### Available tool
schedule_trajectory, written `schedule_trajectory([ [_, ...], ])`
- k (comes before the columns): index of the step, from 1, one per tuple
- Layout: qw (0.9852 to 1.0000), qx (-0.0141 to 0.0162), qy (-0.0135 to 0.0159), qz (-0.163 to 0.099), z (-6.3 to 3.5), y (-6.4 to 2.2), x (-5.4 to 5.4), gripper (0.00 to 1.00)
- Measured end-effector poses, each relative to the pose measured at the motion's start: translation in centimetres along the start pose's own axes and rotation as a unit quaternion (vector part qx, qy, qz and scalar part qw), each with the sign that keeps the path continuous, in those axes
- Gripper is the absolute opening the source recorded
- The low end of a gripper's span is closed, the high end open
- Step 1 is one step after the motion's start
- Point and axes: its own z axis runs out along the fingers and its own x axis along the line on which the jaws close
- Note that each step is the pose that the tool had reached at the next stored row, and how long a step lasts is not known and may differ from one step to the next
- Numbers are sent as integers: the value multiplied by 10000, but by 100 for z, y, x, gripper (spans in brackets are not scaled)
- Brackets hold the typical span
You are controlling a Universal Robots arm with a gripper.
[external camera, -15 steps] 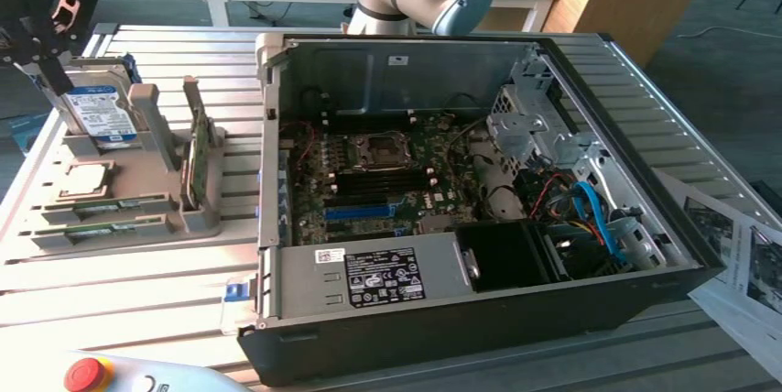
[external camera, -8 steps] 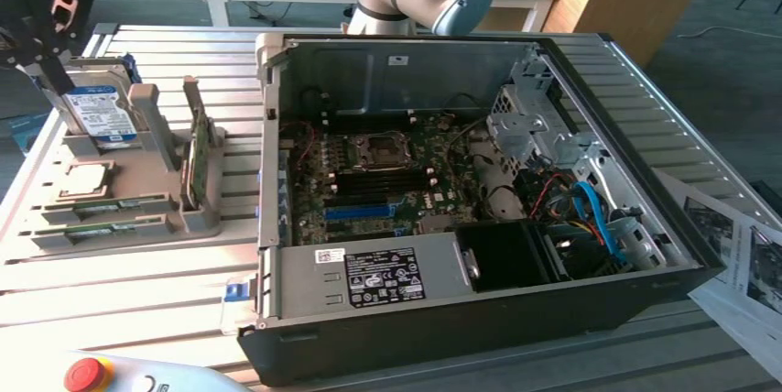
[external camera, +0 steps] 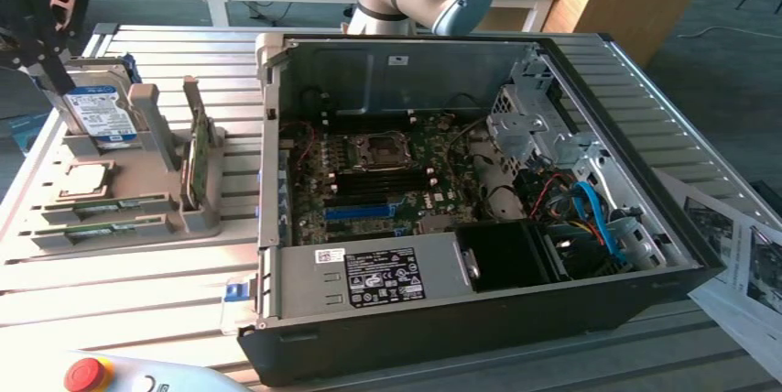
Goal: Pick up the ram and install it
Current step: 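Pick up the ram and move it above insertion slot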
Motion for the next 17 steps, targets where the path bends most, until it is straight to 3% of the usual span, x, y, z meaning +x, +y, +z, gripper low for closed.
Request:
schedule_trajectory([
  [4, 9996, 7, 8, -283, 0, 0, 0, 11],
  [9, 9979, 17, 19, -649, 0, 0, 0, 11],
  [13, 9955, 24, 26, -946, 0, 0, 0, 11],
  [17, 9922, 33, 36, -1248, 0, 0, 0, 11],
])
